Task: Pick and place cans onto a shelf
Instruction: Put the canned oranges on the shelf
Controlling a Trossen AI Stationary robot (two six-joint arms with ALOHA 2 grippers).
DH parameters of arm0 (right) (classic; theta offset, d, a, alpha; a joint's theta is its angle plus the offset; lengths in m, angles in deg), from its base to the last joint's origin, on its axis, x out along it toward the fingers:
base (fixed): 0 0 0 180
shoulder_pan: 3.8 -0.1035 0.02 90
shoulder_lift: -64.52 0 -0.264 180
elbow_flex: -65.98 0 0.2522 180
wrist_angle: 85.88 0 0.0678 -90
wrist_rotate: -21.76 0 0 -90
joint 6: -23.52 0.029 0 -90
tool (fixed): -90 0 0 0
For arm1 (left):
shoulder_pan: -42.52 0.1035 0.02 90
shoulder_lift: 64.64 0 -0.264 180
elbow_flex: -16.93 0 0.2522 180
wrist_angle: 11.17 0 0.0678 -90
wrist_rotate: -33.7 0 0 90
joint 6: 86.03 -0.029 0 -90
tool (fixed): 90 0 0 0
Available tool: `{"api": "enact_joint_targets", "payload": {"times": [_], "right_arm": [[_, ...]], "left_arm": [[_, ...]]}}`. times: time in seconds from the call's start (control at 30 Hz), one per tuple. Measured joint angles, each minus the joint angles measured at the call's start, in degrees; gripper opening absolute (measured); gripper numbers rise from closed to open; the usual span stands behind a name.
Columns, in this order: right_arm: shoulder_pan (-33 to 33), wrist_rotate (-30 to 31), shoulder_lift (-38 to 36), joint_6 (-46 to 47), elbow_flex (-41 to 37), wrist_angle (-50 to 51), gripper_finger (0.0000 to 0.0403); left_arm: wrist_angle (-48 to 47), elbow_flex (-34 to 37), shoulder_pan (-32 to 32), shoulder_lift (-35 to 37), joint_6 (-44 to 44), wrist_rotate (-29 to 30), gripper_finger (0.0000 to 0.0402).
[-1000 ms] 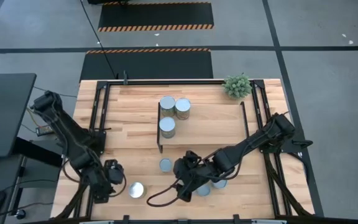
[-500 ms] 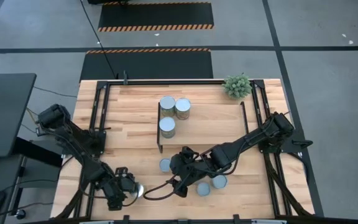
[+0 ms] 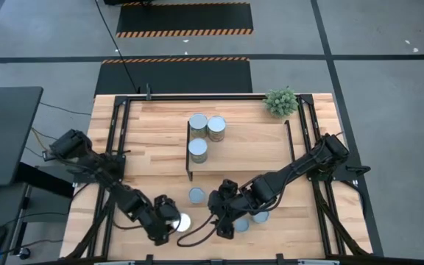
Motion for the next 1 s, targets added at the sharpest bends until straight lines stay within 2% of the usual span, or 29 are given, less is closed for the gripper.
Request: {"api": "enact_joint_targets", "payload": {"times": [0.2,0.5,0.73,0.87,1.0], "right_arm": [[-1.1,-0.2,0.0,-3.7,0.0,1.4,0.0346],[-1.1,0.1,-0.1,-10.0,-3.5,-0.3,0.0348],[-0.4,2.6,-0.1,-12.0,-9.3,-8.3,0.0357],[0.3,3.6,-0.1,-12.5,-11.4,-15.1,0.0369],[0.9,4.9,-0.1,-14.2,-13.5,-17.3,0.0381]], "left_arm": [[9.3,-0.1,4.8,-1.7,-0.7,1.1,0.0172],[15.8,0.0,10.1,-3.6,-2.8,2.9,0.0172],[15.1,0.0,11.2,-2.1,-4.8,-3.7,0.0172],[11.1,0.0,10.3,1.5,-5.9,-3.4,0.0172],[5.5,0.0,9.4,5.3,-6.7,-2.7,0.0172]]}}
